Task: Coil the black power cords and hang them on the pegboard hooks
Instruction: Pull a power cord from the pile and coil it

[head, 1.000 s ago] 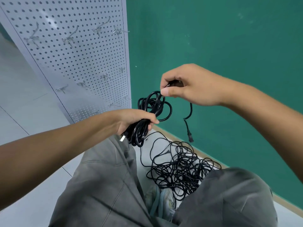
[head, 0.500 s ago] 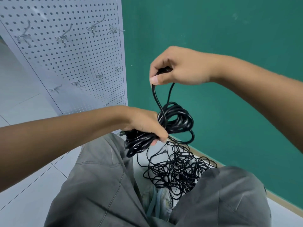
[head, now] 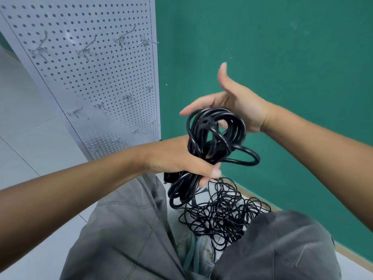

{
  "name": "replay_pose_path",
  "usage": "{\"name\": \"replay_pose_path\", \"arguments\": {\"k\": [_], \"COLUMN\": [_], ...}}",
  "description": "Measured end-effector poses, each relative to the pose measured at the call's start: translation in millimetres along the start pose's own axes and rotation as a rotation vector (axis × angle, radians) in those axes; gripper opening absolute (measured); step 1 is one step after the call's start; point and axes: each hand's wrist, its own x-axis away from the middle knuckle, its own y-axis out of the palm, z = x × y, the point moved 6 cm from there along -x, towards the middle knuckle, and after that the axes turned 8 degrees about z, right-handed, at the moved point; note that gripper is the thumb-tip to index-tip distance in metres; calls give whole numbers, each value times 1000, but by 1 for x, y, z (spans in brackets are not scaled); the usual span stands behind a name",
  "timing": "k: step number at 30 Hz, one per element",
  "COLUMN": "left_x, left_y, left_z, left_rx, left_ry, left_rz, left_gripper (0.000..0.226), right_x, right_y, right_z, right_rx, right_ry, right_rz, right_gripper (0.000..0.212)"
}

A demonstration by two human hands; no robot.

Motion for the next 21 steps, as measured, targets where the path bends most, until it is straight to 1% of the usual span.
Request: {"name": "replay_pose_path", "arguments": {"k": [2,4,5,6,8,9,10,12,14,16,18,19,20,21], "left_x": [5,10,12,14,15,16,17,16,15,14,13,14,14,14], "left_y": [-3,-5,-6,-7,-7,-6,-5,-5,-6,-5,-2,0,1,3], "left_z": [0,-4,-7,-12,-20,-23,-24,-27,-30,-35,-39,-40,-41,-43], "left_rx": [138,286,370,457,602,660,719,842,912,912,894,885,883,886], "left_ry": [45,76,72,57,38,40,44,43,34,17,-5,-20,-37,-58], "left_rz": [48,88,108,126,135,133,132,146,176,211,234,249,265,274], "left_gripper": [19,18,18,25,46,51,51,50,57,63,56,52,52,59], "right_x": [2,2,1,1,3,5,8,12,18,20,24,26,28,29], "right_y": [7,14,16,17,19,19,19,21,27,27,26,26,26,26], "right_z": [10,21,26,31,42,45,48,54,55,58,61,63,65,69], "right_rx": [-132,-218,-224,-219,-176,-153,-139,-112,-140,-159,-131,-117,-115,-116], "right_ry": [-18,-89,-128,-161,-183,-193,-203,-234,-238,-242,-256,-263,-256,-251], "right_rz": [-50,-104,-124,-132,-112,-97,-78,-55,-19,89,213,255,288,305], "right_gripper": [116,112,108,108,114,114,109,86,73,56,39,34,32,31]}}
